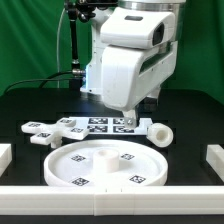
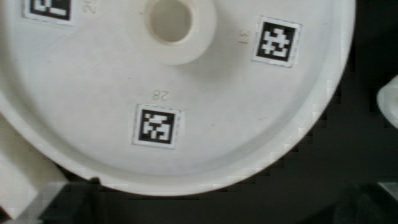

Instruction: Assemble round table

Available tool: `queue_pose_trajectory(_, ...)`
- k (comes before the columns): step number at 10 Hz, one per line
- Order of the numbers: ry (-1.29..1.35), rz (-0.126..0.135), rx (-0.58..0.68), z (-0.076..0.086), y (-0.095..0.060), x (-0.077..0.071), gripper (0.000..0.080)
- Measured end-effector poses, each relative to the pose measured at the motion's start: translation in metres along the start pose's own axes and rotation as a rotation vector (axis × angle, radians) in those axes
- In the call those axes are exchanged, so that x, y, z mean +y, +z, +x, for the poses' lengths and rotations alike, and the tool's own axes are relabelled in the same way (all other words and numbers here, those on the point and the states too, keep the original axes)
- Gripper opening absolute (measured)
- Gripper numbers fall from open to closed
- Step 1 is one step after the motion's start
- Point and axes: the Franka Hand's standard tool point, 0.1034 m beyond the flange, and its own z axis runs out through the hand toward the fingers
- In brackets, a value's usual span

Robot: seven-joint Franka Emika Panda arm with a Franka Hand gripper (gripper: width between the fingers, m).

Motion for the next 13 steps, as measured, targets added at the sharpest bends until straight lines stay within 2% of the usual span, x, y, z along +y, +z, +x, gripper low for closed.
queue_pose_trajectory(3,0.000,0.004,-0.002,-0.002,0.003,0.000,0.0650)
queue_pose_trajectory(5,-0.047,-0.037,0.029,-0.016,0.020,0.019,0.0650)
queue_pose_trajectory(6,-0.050,-0.034,0.033,-0.026,0.033,0.025,0.0650)
queue_pose_trajectory(8,-0.031,-0.008,0.027,-0.038,0.055,0.031,0.0650)
queue_pose_trajectory(9,-0.026,-0.001,0.026,-0.041,0.060,0.030,0.0650)
queue_pose_trajectory(11,-0.021,0.033,0.011,-0.046,0.077,0.023,0.0650)
queue_pose_trajectory(13,-0.023,0.031,0.014,-0.046,0.082,0.020,0.0650)
